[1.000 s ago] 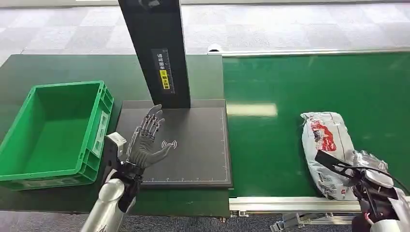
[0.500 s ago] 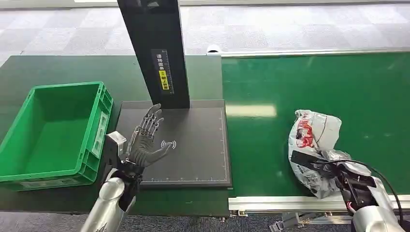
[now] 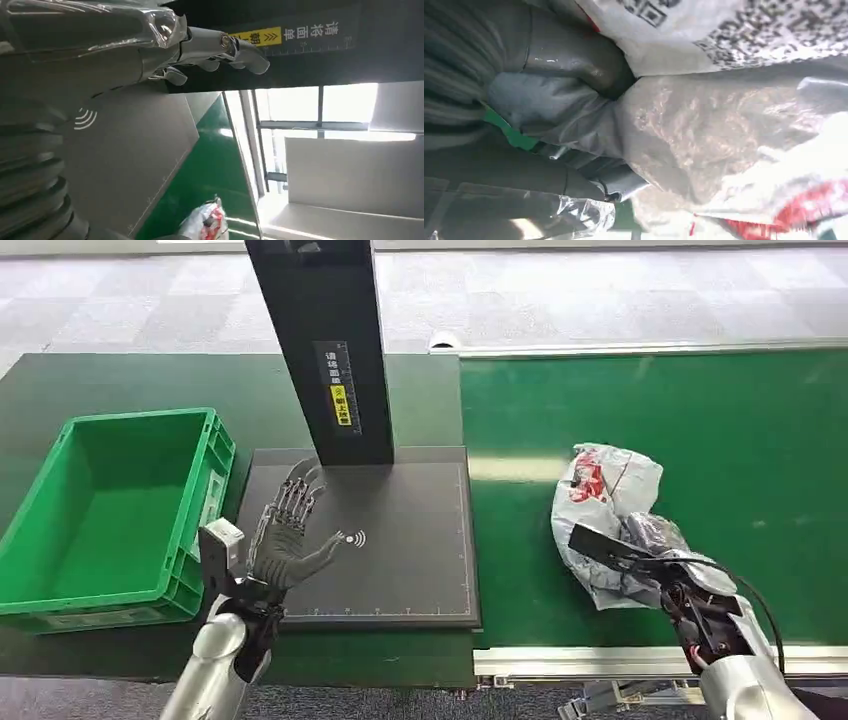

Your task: Moved the parcel from conveyor to table for the left to box.

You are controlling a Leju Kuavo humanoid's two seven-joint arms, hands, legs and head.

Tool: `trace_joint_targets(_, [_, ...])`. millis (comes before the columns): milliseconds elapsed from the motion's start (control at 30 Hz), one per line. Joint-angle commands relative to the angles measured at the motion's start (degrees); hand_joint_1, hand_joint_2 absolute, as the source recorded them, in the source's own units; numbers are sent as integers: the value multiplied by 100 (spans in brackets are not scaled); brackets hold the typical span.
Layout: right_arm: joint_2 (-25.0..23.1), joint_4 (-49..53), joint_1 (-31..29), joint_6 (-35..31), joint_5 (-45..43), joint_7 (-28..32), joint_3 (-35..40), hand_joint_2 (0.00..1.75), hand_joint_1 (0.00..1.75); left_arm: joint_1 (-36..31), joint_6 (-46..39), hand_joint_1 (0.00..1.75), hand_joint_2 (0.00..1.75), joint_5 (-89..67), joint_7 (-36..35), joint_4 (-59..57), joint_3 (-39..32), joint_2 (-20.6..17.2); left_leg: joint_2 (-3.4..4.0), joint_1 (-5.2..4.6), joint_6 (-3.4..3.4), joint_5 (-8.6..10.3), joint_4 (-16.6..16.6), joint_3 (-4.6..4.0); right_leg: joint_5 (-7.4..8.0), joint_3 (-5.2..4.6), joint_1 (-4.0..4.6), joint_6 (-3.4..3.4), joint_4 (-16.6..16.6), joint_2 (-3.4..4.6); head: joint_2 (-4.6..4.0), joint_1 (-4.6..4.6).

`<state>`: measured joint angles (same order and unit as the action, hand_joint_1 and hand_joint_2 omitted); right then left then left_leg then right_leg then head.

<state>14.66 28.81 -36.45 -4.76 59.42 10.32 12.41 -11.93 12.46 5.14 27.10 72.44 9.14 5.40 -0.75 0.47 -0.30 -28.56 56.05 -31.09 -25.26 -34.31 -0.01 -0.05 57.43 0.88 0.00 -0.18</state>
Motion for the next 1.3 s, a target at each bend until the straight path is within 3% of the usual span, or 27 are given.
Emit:
trace_joint_targets(33, [-138,3024,880,-1644,-819,523,-113,175,175,4,-1470,0,175,-501,390,328,-142,28,9,0,-3,-1,-3,-1,-1,-3,1,1,-1,-3,0,2])
trace_joint_targets(133, [-191,3642,1136,-2535,-1042,946,-244,175,175,-29,-1891,0,175,-376,528,433,-176,46,-11,-3,-3,-1,-10,12,-8,8,0,3,-5,-19,0,2])
trace_joint_targets(167, [-269,3861,1204,-3099,-1297,1310,-333,175,175,-21,-1984,0,175,-344,580,455,-141,24,-10,-1,-2,0,-2,1,-4,-2,0,2,0,-9,0,0])
trace_joint_targets(233, [-347,4258,1339,-3524,-1604,1611,-374,175,175,-13,-2099,0,175,-290,634,458,-83,-1,-5,-4,-2,-1,-4,0,-4,-3,-3,4,0,-5,0,0])
trace_joint_targets(300, [-663,4646,1501,-3524,-1772,2137,-730,175,175,-30,-2283,0,175,-365,740,432,-24,6,-5,-3,-1,0,-1,-5,-3,-8,-2,2,2,-3,0,0])
trace_joint_targets(367, [-767,4887,1625,-3524,-1787,2369,-590,175,175,-70,-2500,0,175,-449,877,398,74,-24,-3,-1,-3,0,-5,1,-2,-1,0,2,-1,-4,0,2])
trace_joint_targets(533, [-562,4800,1697,-3421,-887,2069,470,175,175,-170,-2566,0,175,-239,1055,361,167,-65,-4,1,-4,0,-4,7,-2,2,3,1,-3,-4,0,0])
trace_joint_targets(600, [-296,4532,1560,-3041,-452,1858,1139,175,175,-203,-2551,0,175,-132,1119,352,160,-43,-2,1,-3,2,-8,9,0,5,3,2,-6,-4,0,2])
trace_joint_targets(733, [-169,4262,1392,-2398,-415,1722,1576,175,175,-200,-2564,0,175,-111,1162,387,160,-20,4,-1,-1,0,-5,12,-1,6,1,4,-3,3,0,0])
trace_joint_targets(767, [-79,4067,1250,-2135,-356,1717,1808,175,175,-216,-2601,0,175,-95,1186,389,148,2,-1,0,-1,0,-2,8,-1,4,2,3,-3,-1,0,4])
trace_joint_targets(800, [35,3846,1031,-1459,-421,1603,2092,175,175,-252,-2622,0,175,-70,1204,373,151,16,1,-1,0,1,-5,11,0,7,1,5,-6,-4,0,0])
trace_joint_targets(900, [89,3423,610,-943,-368,1417,2490,175,175,-329,-2693,0,175,-64,1250,330,190,19,8,-4,1,1,-3,9,1,4,-2,7,-3,0,0,2])
trace_joint_targets(1067, [-140,2788,-107,-220,-298,1264,2981,175,175,-486,-2678,0,175,-80,1243,255,327,59,23,-8,-2,5,-6,11,9,1,-6,6,-3,13,0,2])
trace_joint_targets(1167, [-438,2096,-721,535,-807,1332,3428,175,175,-604,-2576,0,175,-179,1184,88,547,80,14,-5,-2,3,-1,6,4,-3,-4,2,2,9,0,4])
trace_joint_targets(1300, [-1114,1165,-1166,257,-933,1287,3681,175,175,-695,-2526,0,175,-216,1164,-68,689,202,14,-3,-1,2,-3,11,3,2,-2,1,0,12,0,2])
